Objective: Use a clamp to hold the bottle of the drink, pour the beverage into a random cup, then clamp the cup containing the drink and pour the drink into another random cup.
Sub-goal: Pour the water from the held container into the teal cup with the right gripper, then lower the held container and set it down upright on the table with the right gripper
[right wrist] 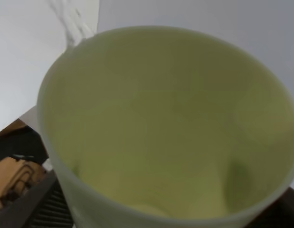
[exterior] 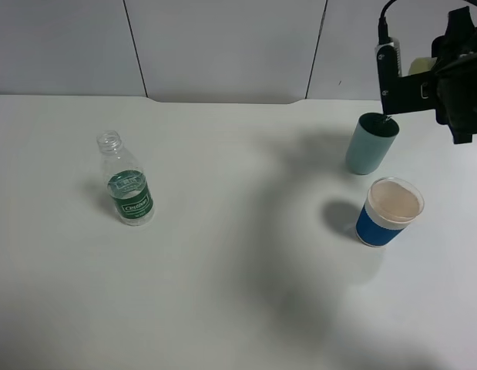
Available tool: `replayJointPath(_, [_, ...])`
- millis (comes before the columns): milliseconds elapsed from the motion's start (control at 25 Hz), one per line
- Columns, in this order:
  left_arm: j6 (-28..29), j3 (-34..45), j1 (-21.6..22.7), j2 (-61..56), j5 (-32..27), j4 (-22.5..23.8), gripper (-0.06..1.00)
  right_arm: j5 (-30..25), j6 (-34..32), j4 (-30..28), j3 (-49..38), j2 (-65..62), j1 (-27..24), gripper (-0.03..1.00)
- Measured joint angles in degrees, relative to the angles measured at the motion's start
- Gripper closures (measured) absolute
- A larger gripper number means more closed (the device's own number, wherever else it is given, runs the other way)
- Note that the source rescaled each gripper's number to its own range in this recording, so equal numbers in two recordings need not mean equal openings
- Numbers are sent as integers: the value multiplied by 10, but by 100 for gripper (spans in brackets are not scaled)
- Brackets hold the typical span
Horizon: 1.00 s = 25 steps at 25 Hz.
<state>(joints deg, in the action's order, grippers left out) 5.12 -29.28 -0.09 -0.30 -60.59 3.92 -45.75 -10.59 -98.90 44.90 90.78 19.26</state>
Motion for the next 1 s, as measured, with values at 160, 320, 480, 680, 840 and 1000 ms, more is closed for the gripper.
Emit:
replayJointPath(160, [0, 0, 0, 0, 0, 0, -6, 13, 56, 0, 0, 0, 0, 96])
replayJointPath(320, [0, 0, 0, 0, 0, 0, -6, 17, 106, 0, 0, 0, 0, 96])
replayJointPath(480, [0, 0, 0, 0, 0, 0, -6, 21, 101, 0, 0, 0, 0, 96])
replayJointPath(680, [0, 0, 0, 0, 0, 0, -6, 22, 67, 0, 0, 0, 0, 96])
replayJointPath(840, [0, 0, 0, 0, 0, 0, -6, 26, -145, 0, 0, 0, 0, 96])
replayJointPath(1000, [0, 0, 0, 0, 0, 0, -6, 27, -273, 0, 2, 0, 0, 96])
